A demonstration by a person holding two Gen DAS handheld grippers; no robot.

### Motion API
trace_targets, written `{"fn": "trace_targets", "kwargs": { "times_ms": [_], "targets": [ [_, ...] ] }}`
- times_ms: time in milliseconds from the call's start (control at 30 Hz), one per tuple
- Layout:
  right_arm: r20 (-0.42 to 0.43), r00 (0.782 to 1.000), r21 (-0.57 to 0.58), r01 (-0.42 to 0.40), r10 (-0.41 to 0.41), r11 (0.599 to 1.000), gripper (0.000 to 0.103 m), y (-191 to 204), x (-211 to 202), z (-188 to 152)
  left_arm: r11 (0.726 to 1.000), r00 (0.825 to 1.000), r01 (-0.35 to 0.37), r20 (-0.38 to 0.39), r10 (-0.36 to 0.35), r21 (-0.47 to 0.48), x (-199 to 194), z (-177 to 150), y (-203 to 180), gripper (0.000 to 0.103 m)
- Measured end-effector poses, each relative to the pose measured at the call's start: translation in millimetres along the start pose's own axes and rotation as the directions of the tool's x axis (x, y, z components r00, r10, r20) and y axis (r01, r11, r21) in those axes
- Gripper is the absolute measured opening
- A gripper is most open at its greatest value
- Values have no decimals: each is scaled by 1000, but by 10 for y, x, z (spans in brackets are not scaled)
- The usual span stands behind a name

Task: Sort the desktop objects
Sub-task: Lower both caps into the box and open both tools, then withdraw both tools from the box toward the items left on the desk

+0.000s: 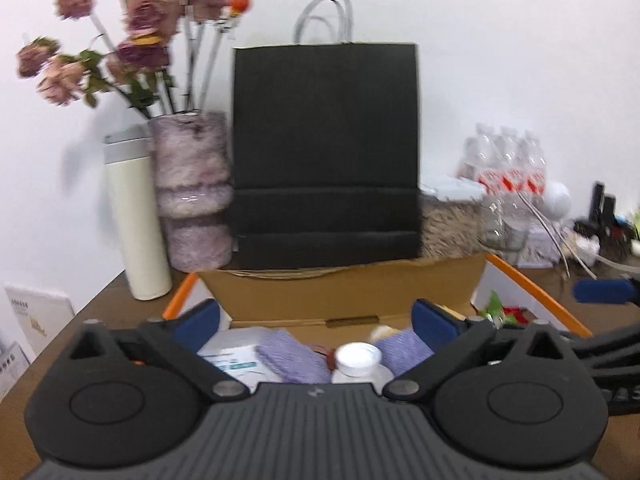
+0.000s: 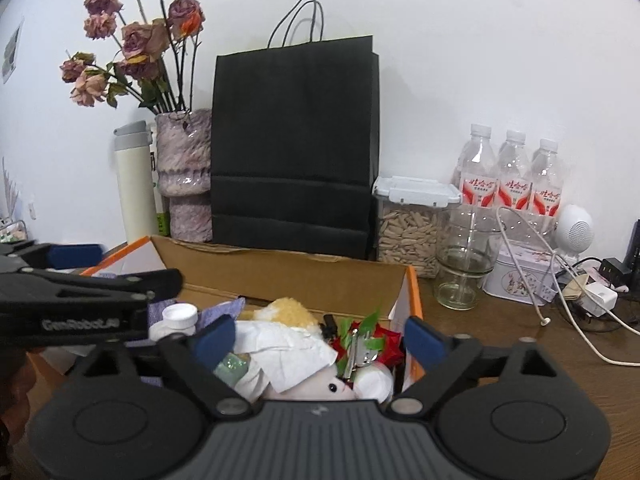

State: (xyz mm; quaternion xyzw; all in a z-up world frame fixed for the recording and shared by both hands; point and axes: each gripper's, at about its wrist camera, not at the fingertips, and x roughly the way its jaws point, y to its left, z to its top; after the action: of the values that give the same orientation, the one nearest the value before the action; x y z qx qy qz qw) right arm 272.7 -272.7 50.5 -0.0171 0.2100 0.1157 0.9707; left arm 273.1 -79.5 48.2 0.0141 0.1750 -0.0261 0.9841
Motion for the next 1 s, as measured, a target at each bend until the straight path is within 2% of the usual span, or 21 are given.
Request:
{"fn": "trace_targets", "kwargs": {
  "times_ms": [133, 300, 533, 1000],
  "targets": [
    [-10, 1000, -7, 9, -9, 1000, 103, 9, -16, -9, 997, 999, 36, -11, -37, -68, -25, 27, 111, 103],
    [-10, 1000, -11, 3, -3, 1000, 103, 34, -61, -30, 997, 1000, 13, 17, -12, -73, -88, 31, 122, 103],
    [-5, 1000, -15, 13, -13, 1000, 103, 57, -172, -74, 997, 1000, 13, 16, -12, -77, -175, -7, 179, 103],
    [-33, 999, -51, 20, -21, 998, 103, 137, -514, -406, 998, 999, 40, 11, -40, -52, -567, -417, 341, 103]
  ]
}}
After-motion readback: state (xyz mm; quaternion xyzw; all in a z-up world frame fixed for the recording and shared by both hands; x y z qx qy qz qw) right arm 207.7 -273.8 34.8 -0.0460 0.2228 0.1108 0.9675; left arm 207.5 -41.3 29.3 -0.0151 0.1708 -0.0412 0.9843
